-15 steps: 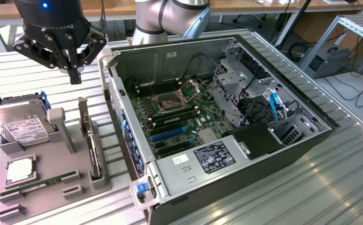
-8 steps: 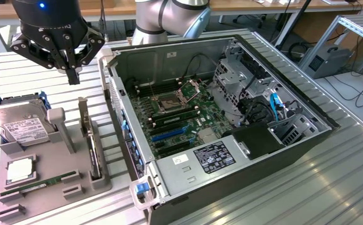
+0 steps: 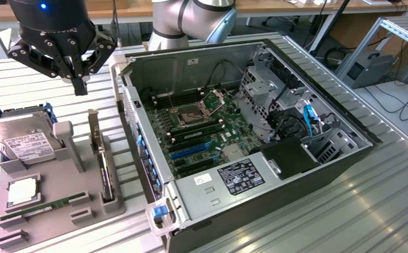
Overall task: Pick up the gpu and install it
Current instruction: 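Reach for the gpu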
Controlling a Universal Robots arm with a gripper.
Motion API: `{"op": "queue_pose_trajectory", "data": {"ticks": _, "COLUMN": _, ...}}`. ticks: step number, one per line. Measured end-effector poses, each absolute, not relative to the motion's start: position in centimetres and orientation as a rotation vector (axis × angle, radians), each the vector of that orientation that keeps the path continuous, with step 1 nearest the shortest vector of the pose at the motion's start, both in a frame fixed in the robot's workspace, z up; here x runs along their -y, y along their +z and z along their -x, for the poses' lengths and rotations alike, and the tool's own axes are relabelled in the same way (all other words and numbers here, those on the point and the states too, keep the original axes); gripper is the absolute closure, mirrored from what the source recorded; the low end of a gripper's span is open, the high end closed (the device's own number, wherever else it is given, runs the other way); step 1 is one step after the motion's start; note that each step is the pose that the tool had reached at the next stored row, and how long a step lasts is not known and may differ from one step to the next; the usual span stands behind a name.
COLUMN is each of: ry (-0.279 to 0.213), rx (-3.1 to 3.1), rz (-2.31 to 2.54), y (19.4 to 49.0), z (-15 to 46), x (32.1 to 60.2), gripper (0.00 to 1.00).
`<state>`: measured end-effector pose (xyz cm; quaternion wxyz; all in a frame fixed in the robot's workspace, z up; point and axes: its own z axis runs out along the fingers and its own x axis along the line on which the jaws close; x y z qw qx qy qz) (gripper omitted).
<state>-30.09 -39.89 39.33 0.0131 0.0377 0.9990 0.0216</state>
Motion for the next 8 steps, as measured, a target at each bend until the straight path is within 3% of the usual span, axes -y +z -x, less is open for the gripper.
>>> {"op": "queue_pose_trajectory", "data": {"ticks": 8, "ry": 0.067, "rx": -3.113, "rz": -0.118, "y": 39.33, "z": 30.36, "x": 39.89, "gripper": 0.89}}
